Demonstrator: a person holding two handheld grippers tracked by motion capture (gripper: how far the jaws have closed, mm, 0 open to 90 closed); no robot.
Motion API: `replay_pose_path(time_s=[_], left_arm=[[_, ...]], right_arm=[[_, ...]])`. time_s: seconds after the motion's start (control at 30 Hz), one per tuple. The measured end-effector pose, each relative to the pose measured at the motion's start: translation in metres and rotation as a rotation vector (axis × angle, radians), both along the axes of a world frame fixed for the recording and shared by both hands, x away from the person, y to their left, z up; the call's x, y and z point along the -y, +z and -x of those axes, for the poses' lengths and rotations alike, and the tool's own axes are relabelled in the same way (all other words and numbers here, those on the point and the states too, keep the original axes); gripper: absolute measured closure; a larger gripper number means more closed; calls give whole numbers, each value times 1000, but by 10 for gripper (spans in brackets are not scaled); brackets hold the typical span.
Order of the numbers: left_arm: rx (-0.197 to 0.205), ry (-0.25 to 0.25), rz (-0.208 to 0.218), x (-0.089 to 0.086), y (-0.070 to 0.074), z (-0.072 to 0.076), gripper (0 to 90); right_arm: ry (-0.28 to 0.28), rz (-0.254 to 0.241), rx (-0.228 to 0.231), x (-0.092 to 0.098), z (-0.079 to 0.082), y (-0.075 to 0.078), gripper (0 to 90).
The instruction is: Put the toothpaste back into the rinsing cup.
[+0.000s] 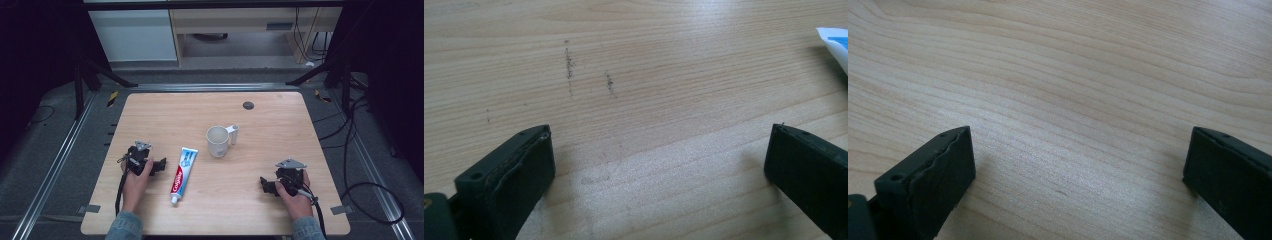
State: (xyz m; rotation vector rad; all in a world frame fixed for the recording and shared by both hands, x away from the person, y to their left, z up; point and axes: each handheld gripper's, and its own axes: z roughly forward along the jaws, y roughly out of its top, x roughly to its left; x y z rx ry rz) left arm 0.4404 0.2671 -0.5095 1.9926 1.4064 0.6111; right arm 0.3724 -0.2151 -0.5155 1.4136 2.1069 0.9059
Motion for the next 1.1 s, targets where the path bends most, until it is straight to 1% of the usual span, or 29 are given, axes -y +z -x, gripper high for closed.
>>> replay_pose_path(time_s=[0.03,0.13,0.2,0.23,0.3,0.43,0.47,0.5,0.53,0.6,0.63,0.7,0.77,0.83,0.9,0.93,0.97,1.0,1.03,1.07,1.1], left_arm=[[0,-9,0,-1,0,0,0],[1,-8,0,-1,0,0,0],[5,16,-4,3,0,0,0],[3,4,-4,7,0,0,0],[3,11,-2,9,0,0,0],[1,-5,1,8,0,2,0],[0,-4,2,8,0,3,0],[-3,6,2,8,1,4,0],[-6,5,-1,9,2,4,11],[-9,-13,12,11,5,5,41],[1,-12,17,11,8,7,38],[20,-19,-6,12,13,11,36],[37,-18,10,12,19,16,36],[33,-33,14,12,23,19,35],[44,-45,22,14,28,22,35],[44,-45,22,14,28,22,36],[39,-67,26,18,35,25,40],[39,-67,26,18,35,25,41],[46,-94,-5,26,45,29,43],[53,-101,-18,30,49,30,44],[53,-101,-18,30,49,30,45]], right_arm=[[0,1,1,0,0,0,4],[1,1,1,0,0,0,4],[13,3,0,0,0,0,4],[14,2,-2,0,0,0,4],[21,1,-1,-1,1,0,4],[31,2,-2,-1,5,0,4],[31,-7,-9,-1,6,1,4],[33,2,-1,-1,6,0,4],[32,4,0,-1,6,0,4],[30,4,0,-1,6,0,4],[30,3,0,-1,7,0,4],[29,4,0,-1,7,0,4],[29,4,0,-1,6,0,4],[28,3,-1,-1,6,0,4],[22,-5,-8,-1,6,0,4],[23,3,-1,0,5,0,4],[17,-1,-3,-1,4,0,4],[17,-1,-3,-1,4,0,4],[17,3,-1,0,2,0,4],[16,0,-1,0,2,0,4],[16,0,-1,0,2,0,4]])
